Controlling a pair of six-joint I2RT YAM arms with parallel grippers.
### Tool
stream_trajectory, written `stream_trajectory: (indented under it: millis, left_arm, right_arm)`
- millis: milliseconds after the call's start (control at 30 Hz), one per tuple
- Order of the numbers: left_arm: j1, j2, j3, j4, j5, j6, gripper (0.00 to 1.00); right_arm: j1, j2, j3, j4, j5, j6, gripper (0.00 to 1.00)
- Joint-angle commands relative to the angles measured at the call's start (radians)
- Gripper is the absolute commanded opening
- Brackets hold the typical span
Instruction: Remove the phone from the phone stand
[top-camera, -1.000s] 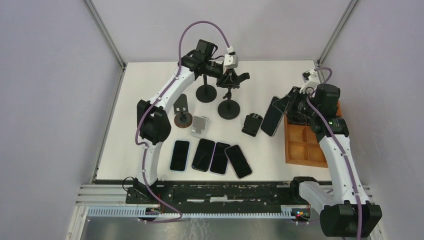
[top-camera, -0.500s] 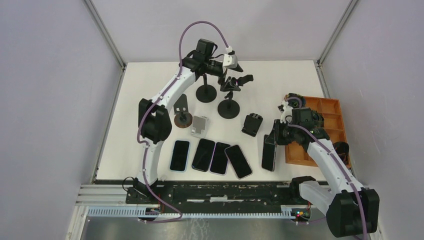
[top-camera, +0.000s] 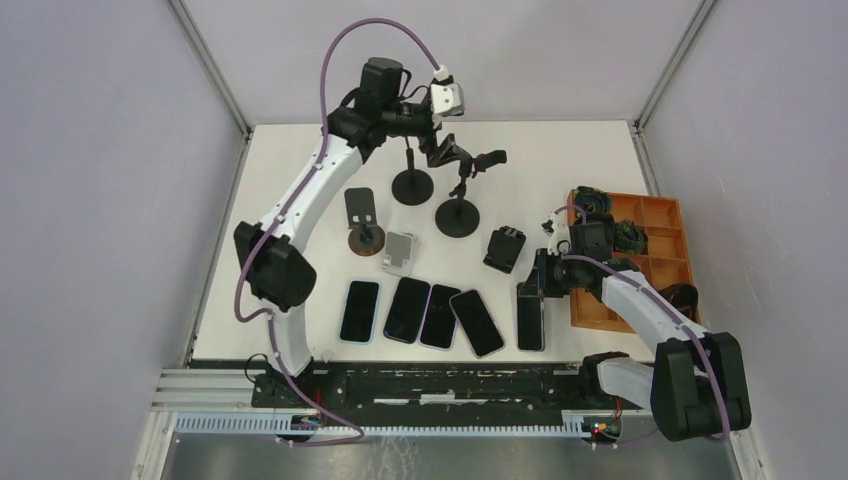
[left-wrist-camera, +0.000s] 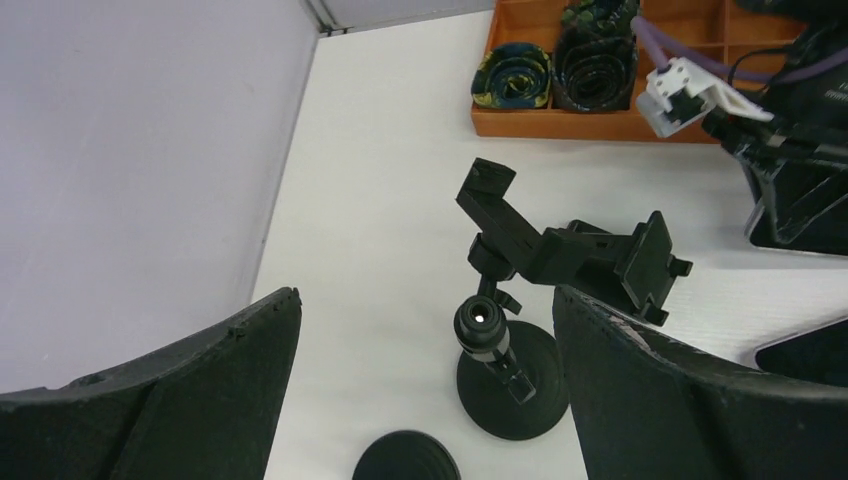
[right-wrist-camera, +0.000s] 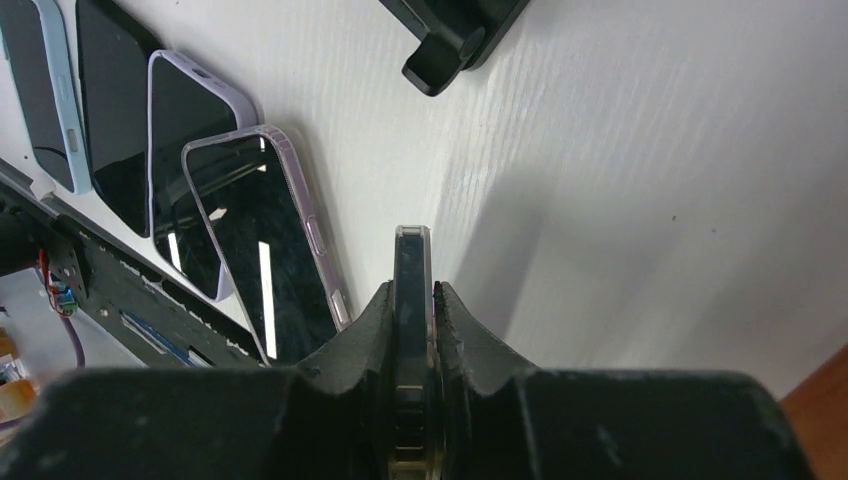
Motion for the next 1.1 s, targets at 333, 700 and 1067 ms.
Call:
stream_trajectory:
  millis: [333,700,1067]
  left_arm:
    - [0.014,-0.241,-0.100,-0.221,-0.230,-0.244,1.00]
    - [0.025,-0.377,-0.264,-0.266,-0.356,-0.330,1.00]
    - [0.094,-0.452,-0.306,-0.276,-0.389,-0.393,1.00]
  right_arm:
    - [0.006,0.116,0.051,0.200,0.171,0.001,0.21]
    - [0.006,0.010,0.080,0.181,0.407,0.033,0.68]
    - [0.398,-0.115,-0.010,0.227,0.486,0.180,0.83]
